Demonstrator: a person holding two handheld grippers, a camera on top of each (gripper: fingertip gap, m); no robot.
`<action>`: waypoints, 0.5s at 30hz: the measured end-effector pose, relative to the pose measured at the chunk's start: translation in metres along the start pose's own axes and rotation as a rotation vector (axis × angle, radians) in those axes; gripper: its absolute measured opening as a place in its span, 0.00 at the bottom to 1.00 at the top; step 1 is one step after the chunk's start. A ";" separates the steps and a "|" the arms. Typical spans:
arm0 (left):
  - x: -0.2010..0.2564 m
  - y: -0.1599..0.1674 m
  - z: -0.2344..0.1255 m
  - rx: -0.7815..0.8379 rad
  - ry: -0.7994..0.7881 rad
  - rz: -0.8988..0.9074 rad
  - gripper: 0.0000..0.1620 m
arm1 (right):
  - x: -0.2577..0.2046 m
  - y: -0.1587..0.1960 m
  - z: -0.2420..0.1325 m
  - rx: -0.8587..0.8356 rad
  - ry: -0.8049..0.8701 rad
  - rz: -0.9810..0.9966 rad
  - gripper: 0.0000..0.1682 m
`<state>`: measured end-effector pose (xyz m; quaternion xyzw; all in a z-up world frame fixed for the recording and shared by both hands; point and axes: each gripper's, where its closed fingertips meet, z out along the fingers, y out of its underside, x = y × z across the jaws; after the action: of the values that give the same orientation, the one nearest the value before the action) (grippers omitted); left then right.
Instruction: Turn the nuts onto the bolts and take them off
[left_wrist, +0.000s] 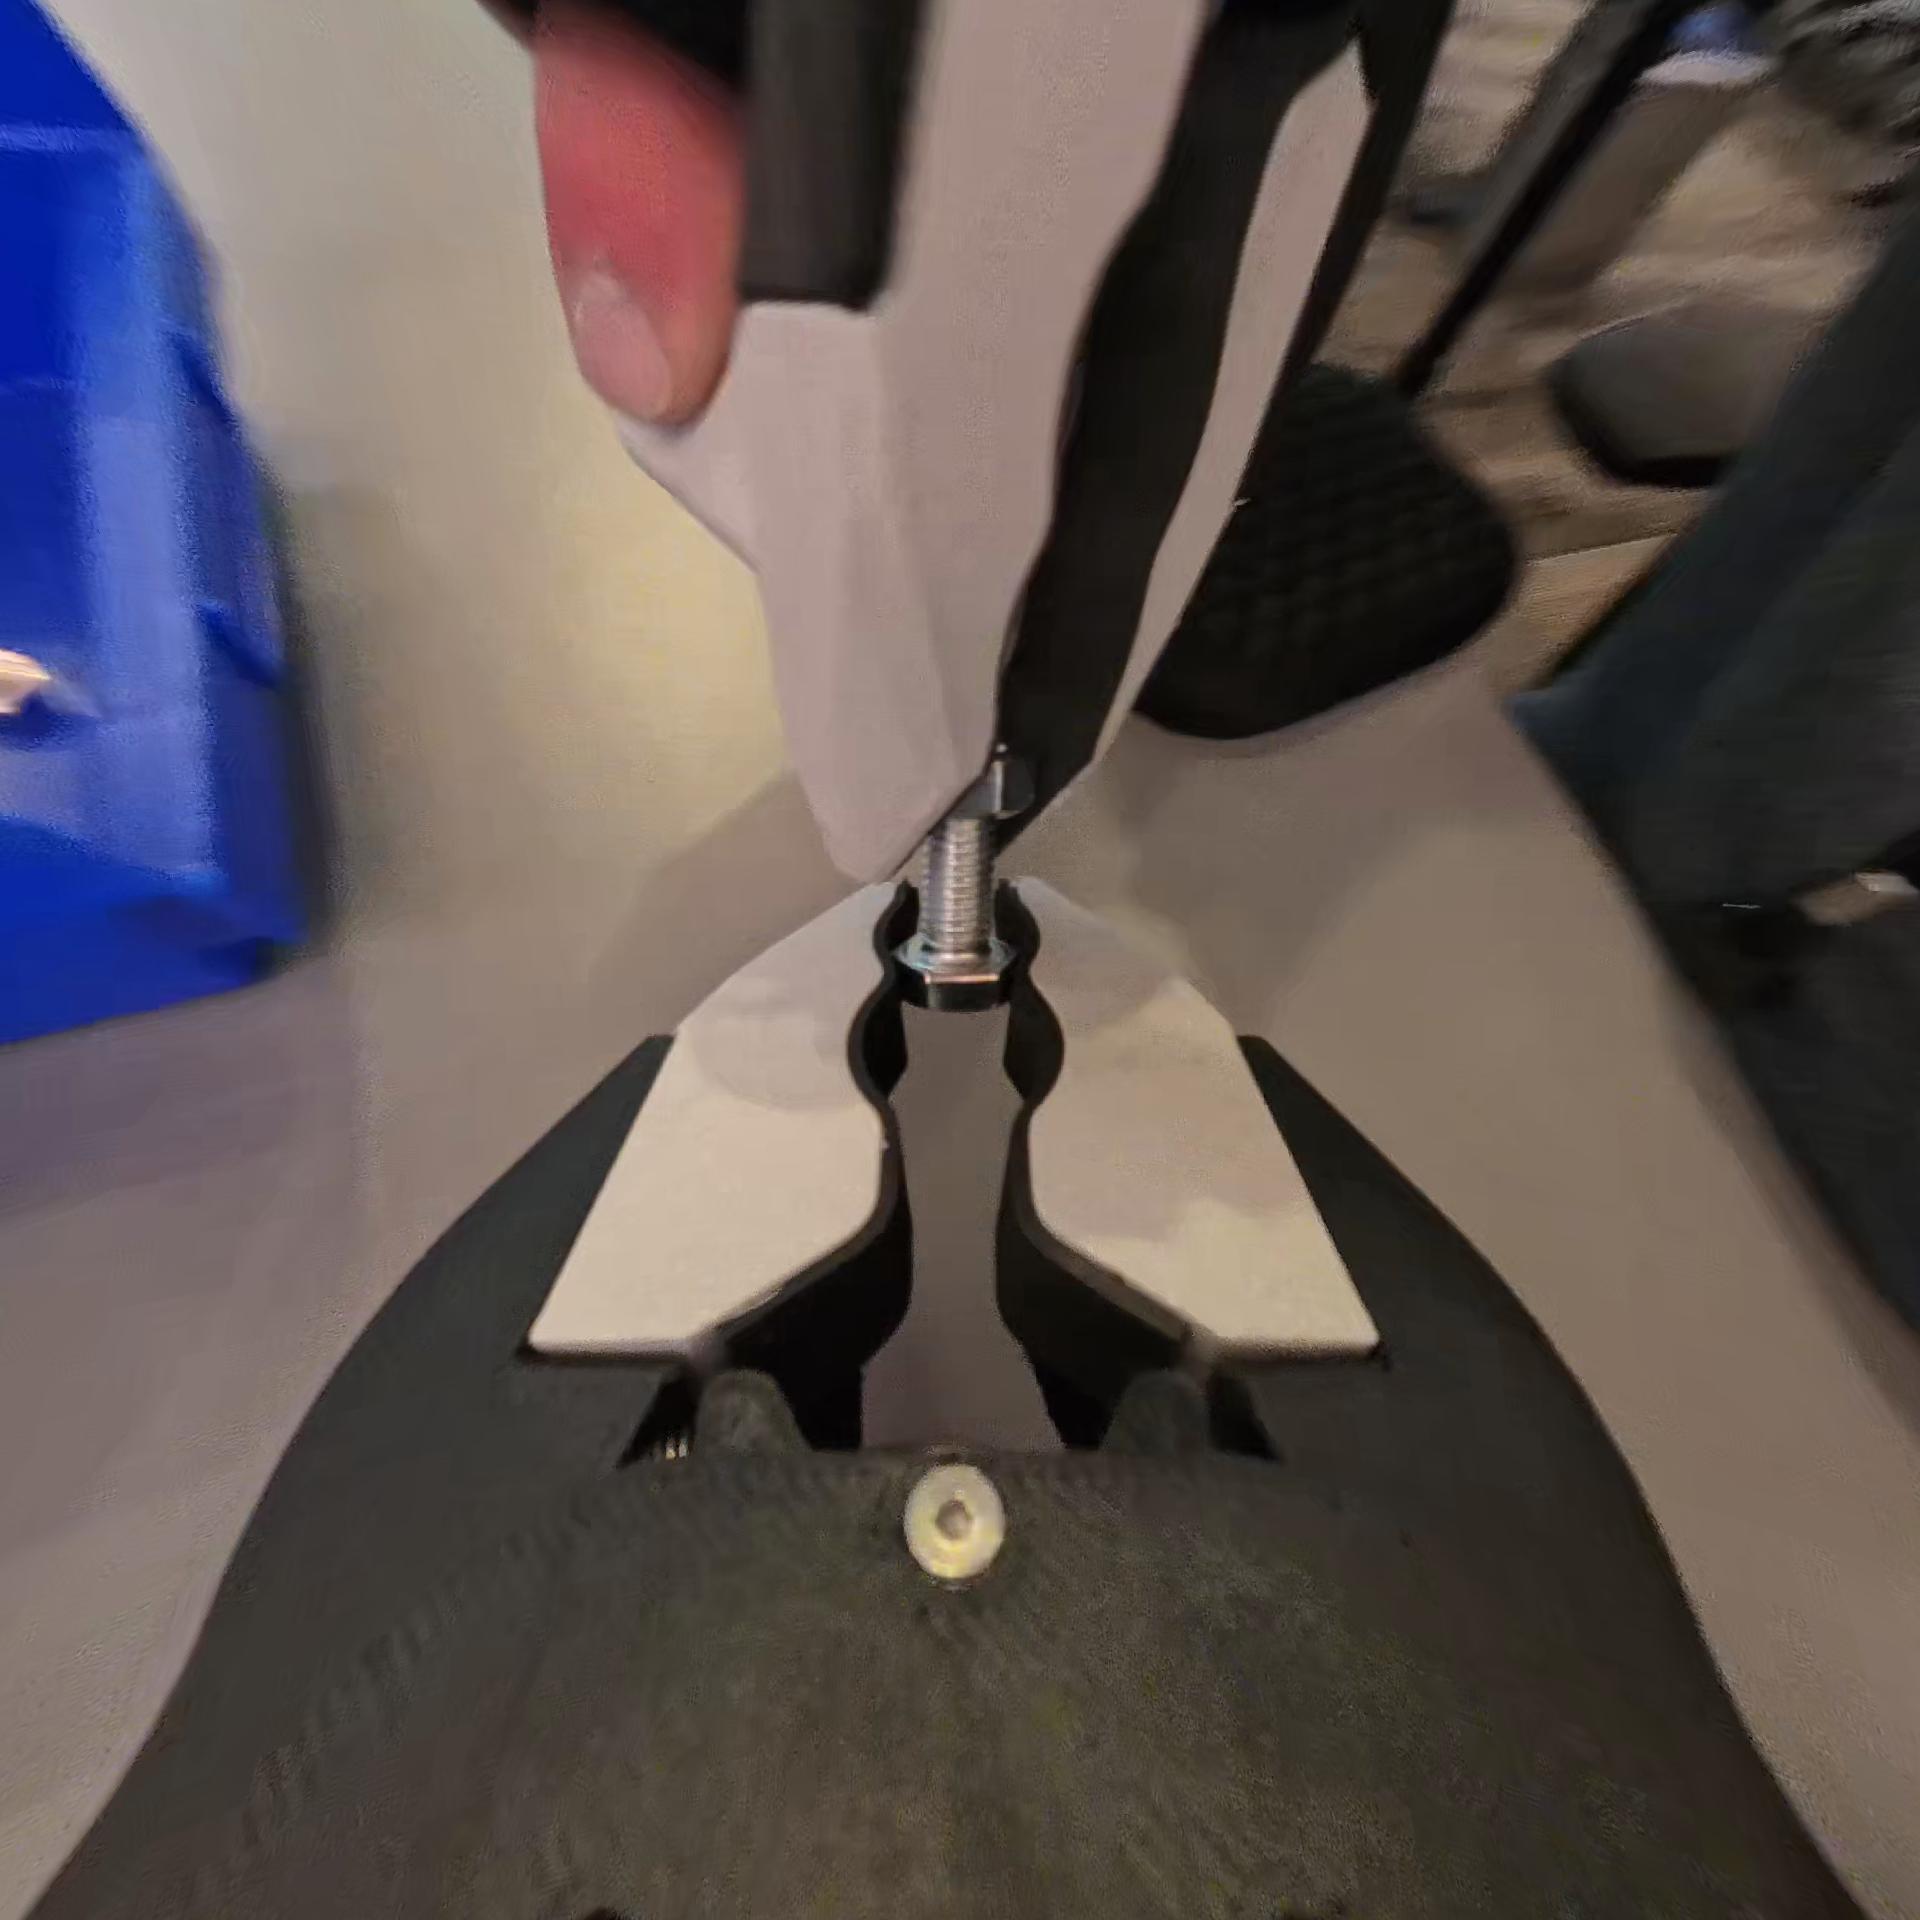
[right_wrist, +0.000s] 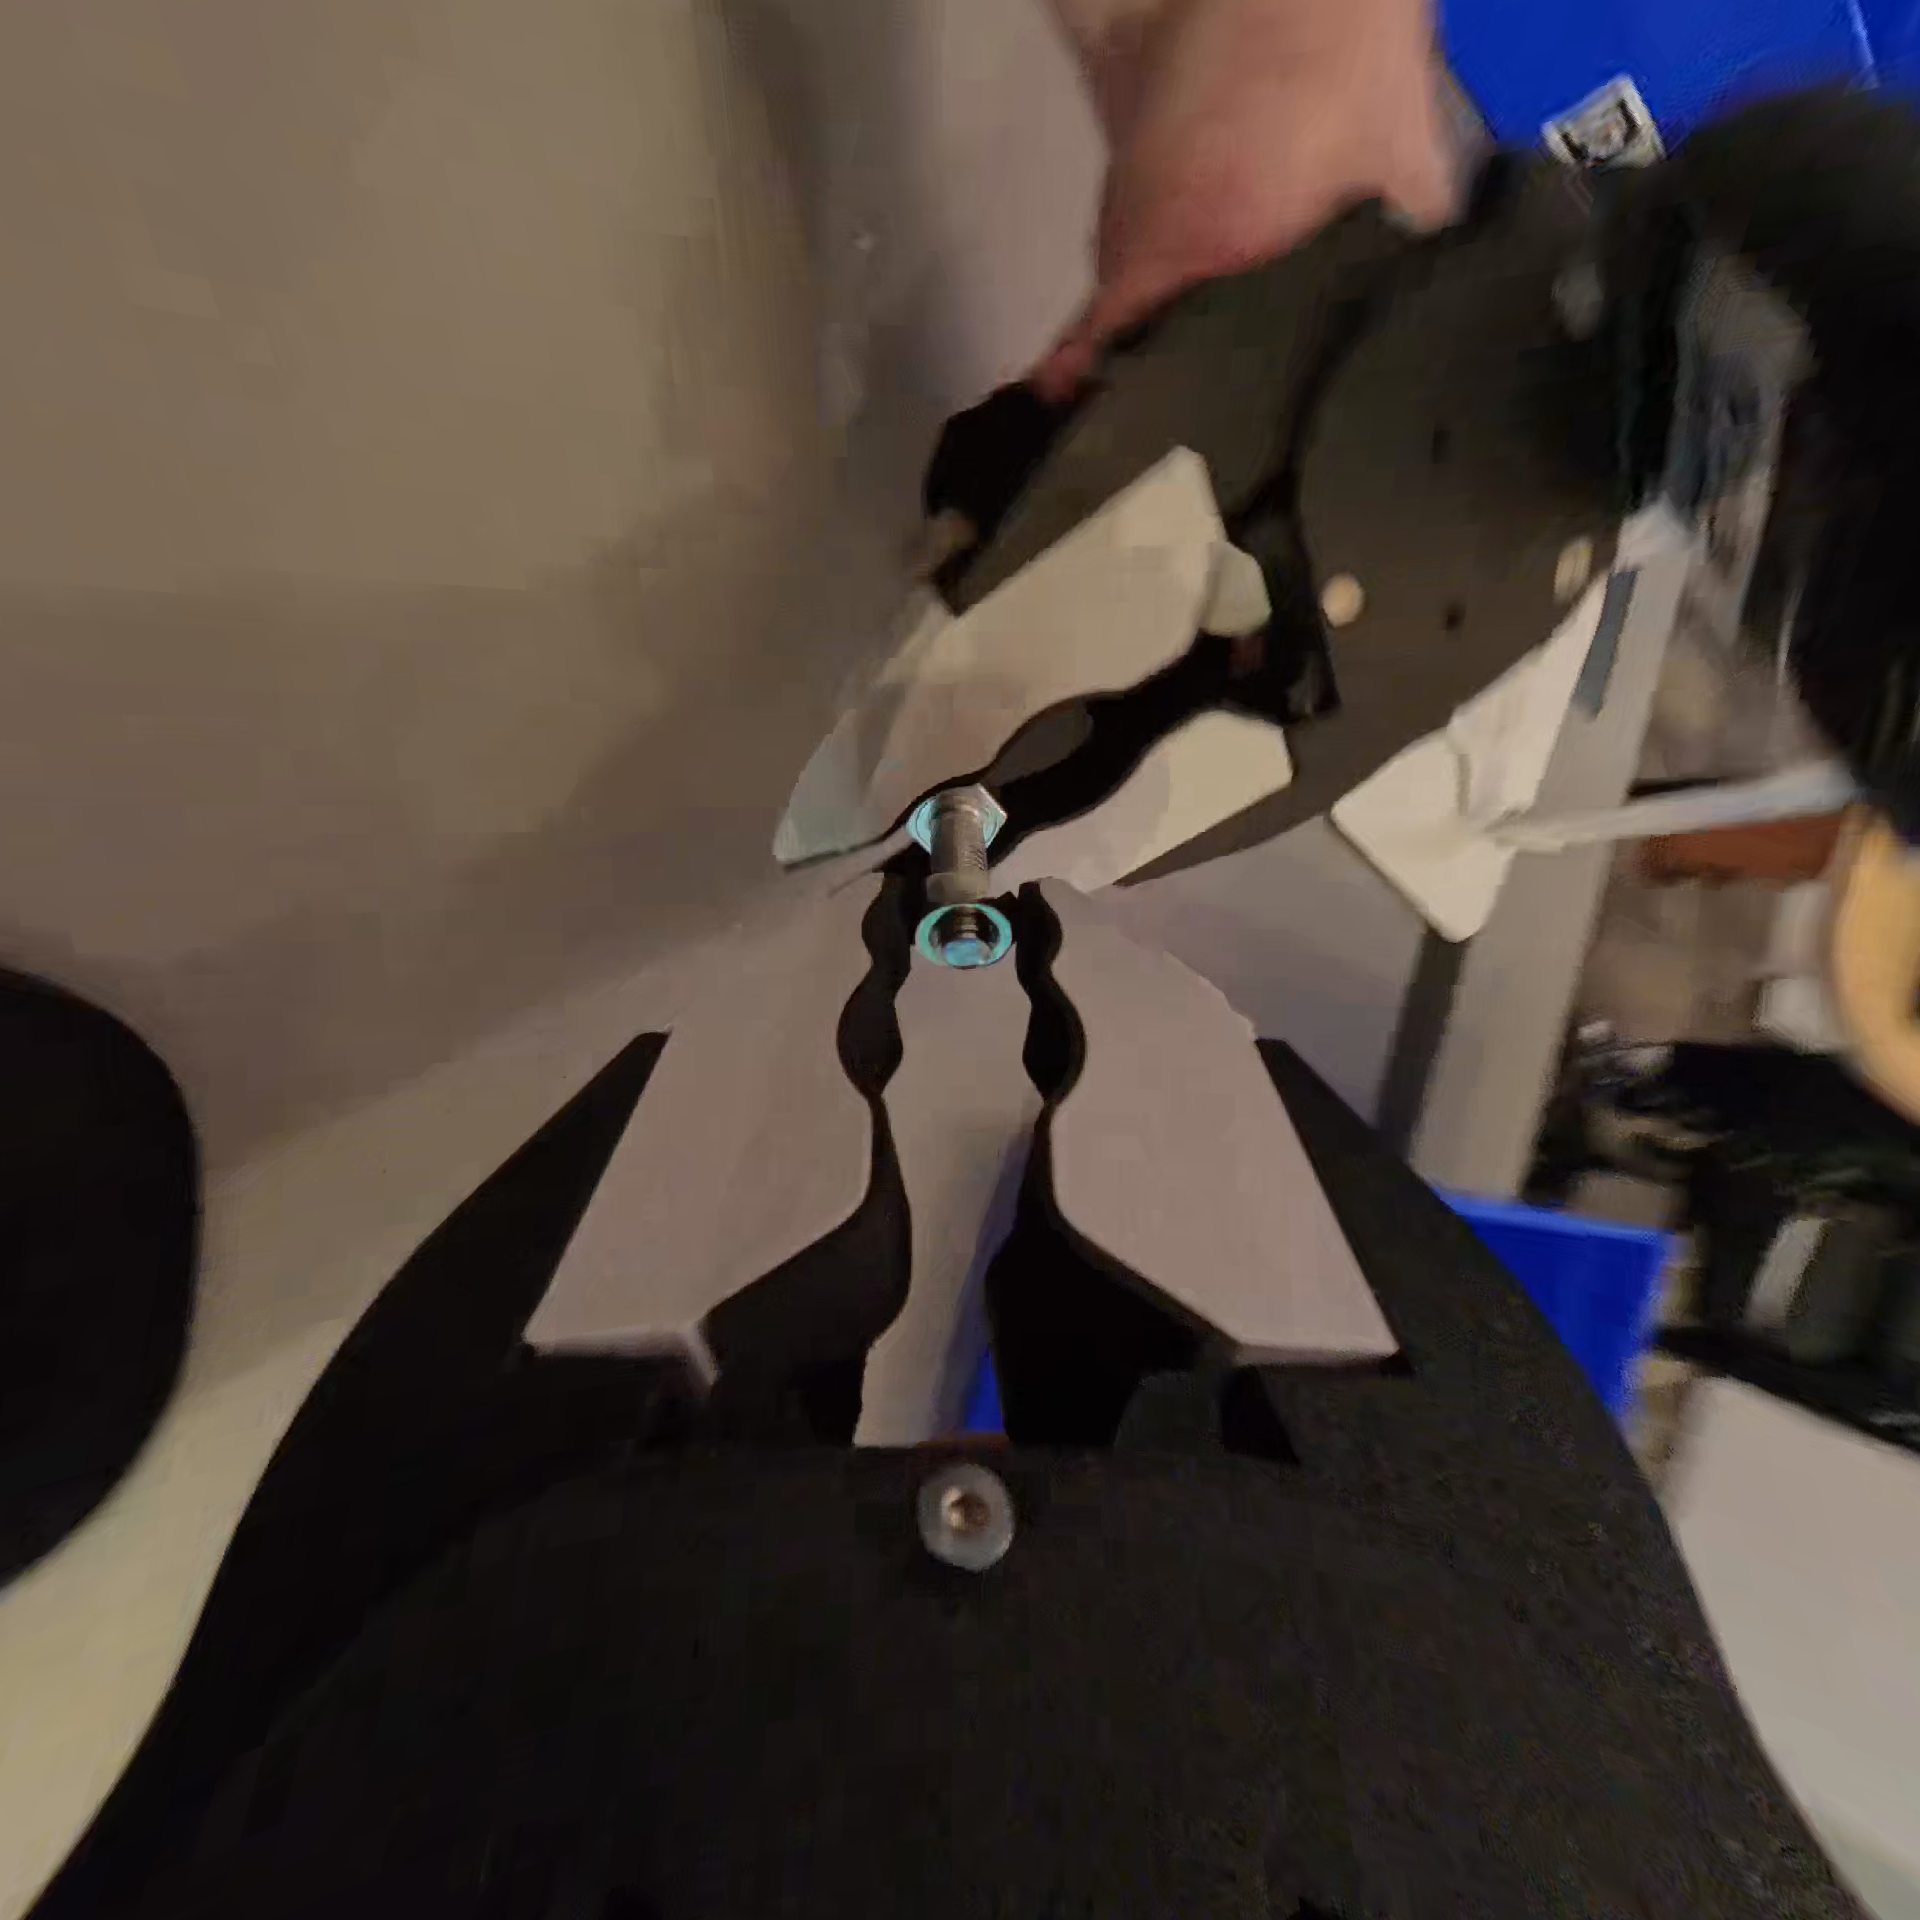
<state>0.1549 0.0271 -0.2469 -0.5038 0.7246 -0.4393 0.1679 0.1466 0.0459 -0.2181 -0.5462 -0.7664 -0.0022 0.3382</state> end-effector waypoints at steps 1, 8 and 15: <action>0.008 0.002 0.000 0.004 0.089 -0.042 0.09 | -0.001 -0.002 0.001 -0.030 0.016 -0.097 0.12; 0.004 0.006 -0.004 0.033 0.114 -0.065 0.09 | 0.009 -0.002 0.006 -0.109 0.093 -0.216 0.19; -0.040 -0.002 -0.015 0.033 -0.243 -0.002 0.09 | 0.036 0.011 -0.012 0.076 0.093 0.546 0.24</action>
<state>0.1632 0.0688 -0.2453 -0.5511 0.6912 -0.3871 0.2622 0.1555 0.0757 -0.1946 -0.7187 -0.5740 0.0924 0.3814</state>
